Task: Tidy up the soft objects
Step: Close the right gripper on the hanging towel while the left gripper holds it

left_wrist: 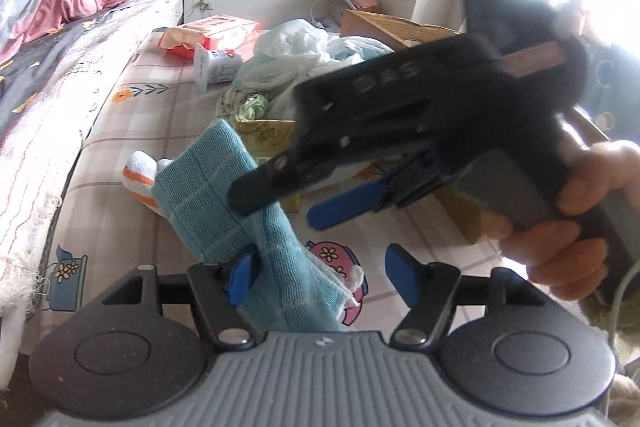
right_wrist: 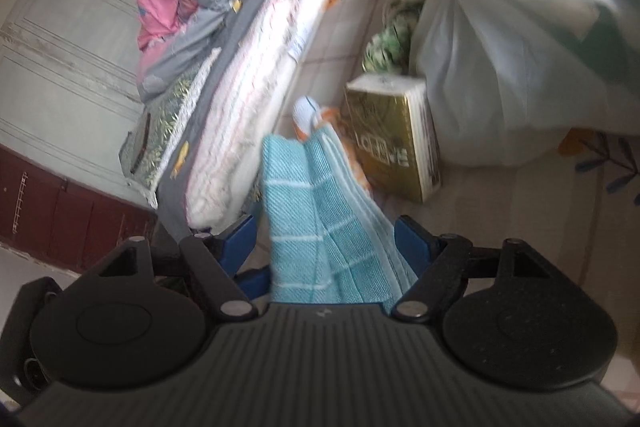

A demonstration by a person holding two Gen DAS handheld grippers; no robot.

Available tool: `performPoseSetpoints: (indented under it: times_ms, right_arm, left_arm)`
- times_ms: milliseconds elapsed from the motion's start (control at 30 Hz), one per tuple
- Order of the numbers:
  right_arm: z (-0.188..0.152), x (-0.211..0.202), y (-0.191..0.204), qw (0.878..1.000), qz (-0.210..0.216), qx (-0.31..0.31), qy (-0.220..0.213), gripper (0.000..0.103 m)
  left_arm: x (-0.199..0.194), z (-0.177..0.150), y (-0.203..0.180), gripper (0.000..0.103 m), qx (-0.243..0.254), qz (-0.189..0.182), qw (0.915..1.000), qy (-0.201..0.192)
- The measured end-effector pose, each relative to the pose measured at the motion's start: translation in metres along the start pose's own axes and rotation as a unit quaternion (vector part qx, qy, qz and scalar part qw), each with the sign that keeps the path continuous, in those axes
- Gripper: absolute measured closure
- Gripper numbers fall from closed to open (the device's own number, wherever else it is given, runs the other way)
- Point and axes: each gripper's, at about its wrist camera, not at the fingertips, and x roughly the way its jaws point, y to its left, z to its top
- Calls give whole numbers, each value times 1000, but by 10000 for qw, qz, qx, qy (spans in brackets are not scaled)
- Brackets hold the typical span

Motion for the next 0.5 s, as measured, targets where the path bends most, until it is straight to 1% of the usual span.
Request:
performPoseSetpoints:
  times_ms: [100,200,367,433,500]
  right_arm:
    - [-2,8,-5,9998,109,63,146,27]
    - [-2,10,-4,9996,214,-12,181,26]
    - [2,18,-3,9997,-104,-166,165,26]
    - [2,23,-6,9995,-164,-173,184,27]
    - [1,25,-12,9997,-133,-110,187,29]
  left_arm:
    - [2,-3,-4,31,68,-43,10000,-5]
    - [3,-4,-6,30,116,-90,9999,-5]
    - [1,-3,-6,29,153,-145,9998,9]
    - [-2,-2,-1,29,138,-121,9998,8]
    - [-5,1,6,29,111,-55,9999,-17]
